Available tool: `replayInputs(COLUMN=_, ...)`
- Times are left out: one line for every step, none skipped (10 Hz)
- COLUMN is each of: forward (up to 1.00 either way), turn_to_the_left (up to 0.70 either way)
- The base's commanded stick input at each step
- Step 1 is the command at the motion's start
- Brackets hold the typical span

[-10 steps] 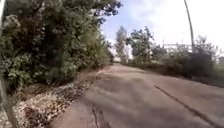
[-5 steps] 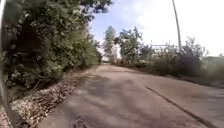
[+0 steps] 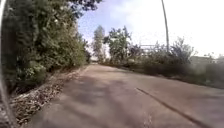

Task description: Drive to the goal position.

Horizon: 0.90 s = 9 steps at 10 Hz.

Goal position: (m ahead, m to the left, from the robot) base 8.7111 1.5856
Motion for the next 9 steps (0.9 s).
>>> replayInputs(forward=0.70, turn_to_the_left=0.00)
replayInputs(forward=0.70, turn_to_the_left=0.00)
replayInputs(forward=0.70, turn_to_the_left=0.00)
replayInputs(forward=0.70, turn_to_the_left=0.00)
replayInputs(forward=0.70, turn_to_the_left=0.00)
replayInputs(forward=0.70, turn_to_the_left=0.00)
replayInputs(forward=0.70, turn_to_the_left=0.00)
replayInputs(forward=0.70, turn_to_the_left=0.00)
replayInputs(forward=0.70, turn_to_the_left=0.00)
